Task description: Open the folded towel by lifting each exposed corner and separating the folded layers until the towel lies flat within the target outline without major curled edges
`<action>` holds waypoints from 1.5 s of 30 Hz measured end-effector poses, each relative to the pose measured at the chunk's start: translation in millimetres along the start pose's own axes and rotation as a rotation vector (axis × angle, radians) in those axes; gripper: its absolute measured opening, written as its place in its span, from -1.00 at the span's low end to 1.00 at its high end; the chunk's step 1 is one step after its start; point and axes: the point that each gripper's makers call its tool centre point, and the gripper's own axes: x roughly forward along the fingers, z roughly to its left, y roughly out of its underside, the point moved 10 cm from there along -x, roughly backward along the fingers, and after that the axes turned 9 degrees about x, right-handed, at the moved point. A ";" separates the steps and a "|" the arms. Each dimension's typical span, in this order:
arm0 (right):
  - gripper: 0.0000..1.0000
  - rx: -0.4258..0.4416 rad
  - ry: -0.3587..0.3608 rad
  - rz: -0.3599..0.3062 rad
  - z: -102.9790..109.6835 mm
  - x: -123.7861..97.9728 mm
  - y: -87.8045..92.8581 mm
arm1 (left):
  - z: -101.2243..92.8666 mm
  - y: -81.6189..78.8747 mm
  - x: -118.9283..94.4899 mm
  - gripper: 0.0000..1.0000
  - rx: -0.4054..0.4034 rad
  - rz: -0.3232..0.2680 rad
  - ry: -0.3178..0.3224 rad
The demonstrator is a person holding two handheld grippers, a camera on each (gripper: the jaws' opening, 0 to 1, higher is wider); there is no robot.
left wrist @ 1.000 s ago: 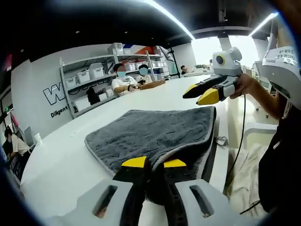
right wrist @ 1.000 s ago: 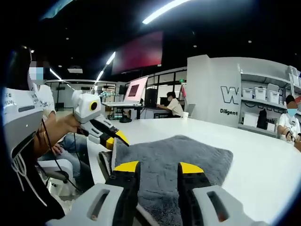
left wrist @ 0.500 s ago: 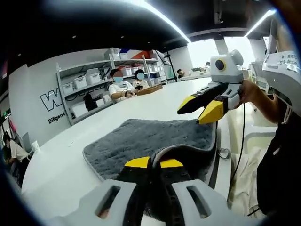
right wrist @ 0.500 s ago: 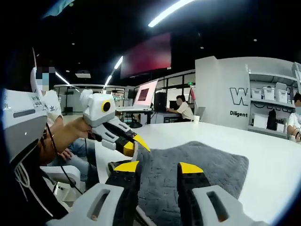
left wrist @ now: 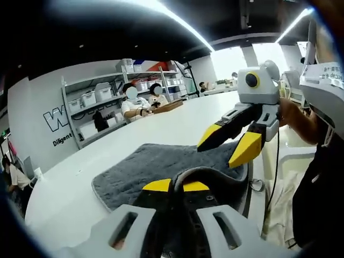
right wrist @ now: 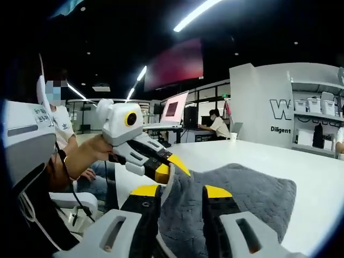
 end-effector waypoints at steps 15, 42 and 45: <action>-0.46 -0.057 0.018 0.029 -2.9 21.6 -2.2 | 0.3 -15.4 7.2 -0.92 0.084 0.012 0.019; -1.00 0.023 0.067 -0.014 -16.6 20.3 -2.9 | 4.2 -19.5 3.5 -0.84 -0.027 -0.056 -0.012; -1.00 0.032 0.086 -0.044 -19.6 17.2 -6.0 | 8.0 -17.4 -0.2 -0.79 -0.106 -0.115 -0.009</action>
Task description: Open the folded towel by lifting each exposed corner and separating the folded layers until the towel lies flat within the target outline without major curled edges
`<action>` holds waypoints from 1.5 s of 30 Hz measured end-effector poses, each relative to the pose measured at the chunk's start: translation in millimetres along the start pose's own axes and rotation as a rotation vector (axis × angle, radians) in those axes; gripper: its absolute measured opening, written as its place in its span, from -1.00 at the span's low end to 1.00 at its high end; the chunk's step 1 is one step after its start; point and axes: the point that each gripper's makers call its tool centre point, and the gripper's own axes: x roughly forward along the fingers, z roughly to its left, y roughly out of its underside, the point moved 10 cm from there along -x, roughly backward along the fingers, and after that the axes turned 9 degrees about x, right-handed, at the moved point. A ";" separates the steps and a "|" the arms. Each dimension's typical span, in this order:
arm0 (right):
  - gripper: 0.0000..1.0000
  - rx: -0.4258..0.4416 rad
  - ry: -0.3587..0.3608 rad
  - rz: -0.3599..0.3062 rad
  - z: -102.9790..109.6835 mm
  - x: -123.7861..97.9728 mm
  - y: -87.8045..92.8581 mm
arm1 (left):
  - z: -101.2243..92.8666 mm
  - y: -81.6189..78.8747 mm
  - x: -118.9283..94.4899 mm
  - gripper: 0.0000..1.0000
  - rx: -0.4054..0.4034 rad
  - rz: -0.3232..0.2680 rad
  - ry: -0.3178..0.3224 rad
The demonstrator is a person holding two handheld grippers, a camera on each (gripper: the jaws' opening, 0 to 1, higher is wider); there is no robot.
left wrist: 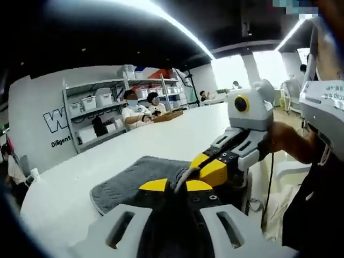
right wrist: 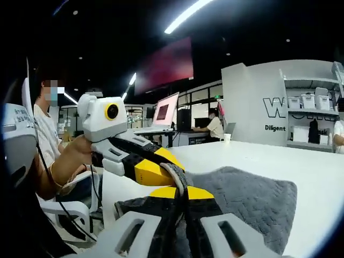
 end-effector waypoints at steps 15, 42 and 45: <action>-1.00 0.028 0.028 -0.044 -6.8 -4.1 -4.6 | 5.1 -2.5 -1.4 -0.49 -0.023 -0.022 -0.017; -1.00 0.021 0.041 -0.085 -1.5 -11.8 -6.1 | 79.3 4.2 0.1 0.23 -0.165 -0.006 -0.202; -1.00 0.014 0.034 -0.080 0.8 -11.2 -5.3 | 84.4 11.0 4.0 0.25 -0.167 0.023 -0.222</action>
